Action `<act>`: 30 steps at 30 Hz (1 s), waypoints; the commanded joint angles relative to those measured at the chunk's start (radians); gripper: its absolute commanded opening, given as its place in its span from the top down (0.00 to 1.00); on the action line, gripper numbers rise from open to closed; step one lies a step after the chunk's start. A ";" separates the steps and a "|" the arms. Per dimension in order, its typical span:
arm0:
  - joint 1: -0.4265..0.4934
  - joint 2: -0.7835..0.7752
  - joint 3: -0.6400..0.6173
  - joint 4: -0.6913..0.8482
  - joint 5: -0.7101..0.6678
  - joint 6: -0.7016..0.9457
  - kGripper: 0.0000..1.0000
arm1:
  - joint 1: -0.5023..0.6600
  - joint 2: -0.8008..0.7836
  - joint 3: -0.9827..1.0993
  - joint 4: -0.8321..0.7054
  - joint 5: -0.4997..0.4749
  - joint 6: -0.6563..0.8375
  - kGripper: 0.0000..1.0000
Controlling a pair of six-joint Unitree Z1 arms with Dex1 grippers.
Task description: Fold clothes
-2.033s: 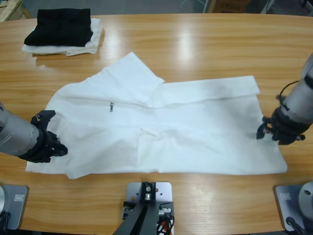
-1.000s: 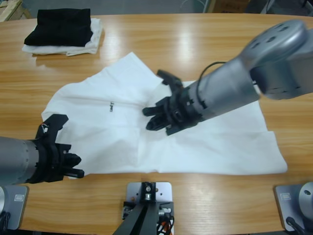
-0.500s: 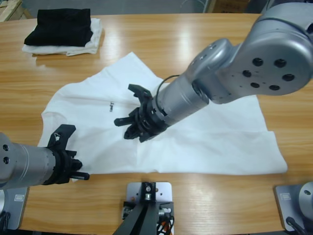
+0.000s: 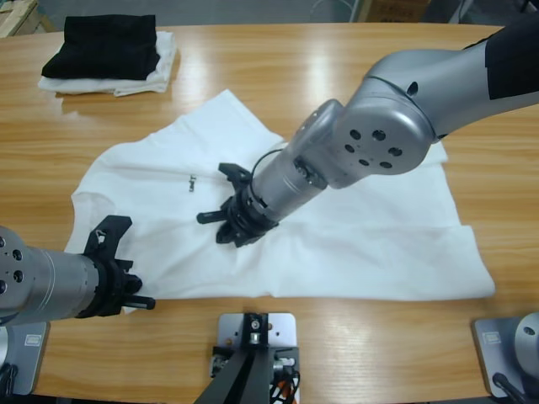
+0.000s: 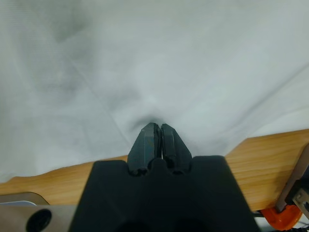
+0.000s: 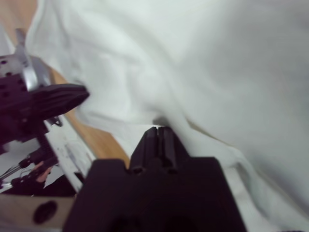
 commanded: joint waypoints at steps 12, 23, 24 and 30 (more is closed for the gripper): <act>0.010 -0.039 0.039 0.012 0.039 -0.037 1.00 | -0.008 -0.117 0.008 0.134 -0.345 -0.070 0.76; 0.357 -0.303 -0.116 0.159 0.070 0.136 0.81 | -0.094 -0.523 0.077 0.532 -0.549 -0.084 0.00; 0.387 -0.297 -0.126 0.139 0.069 0.170 0.79 | -0.126 -0.546 0.085 0.564 -0.546 -0.084 0.00; 0.623 -0.218 -0.306 0.096 -0.045 0.575 0.16 | -0.323 -0.619 0.102 0.508 -0.464 -0.186 0.01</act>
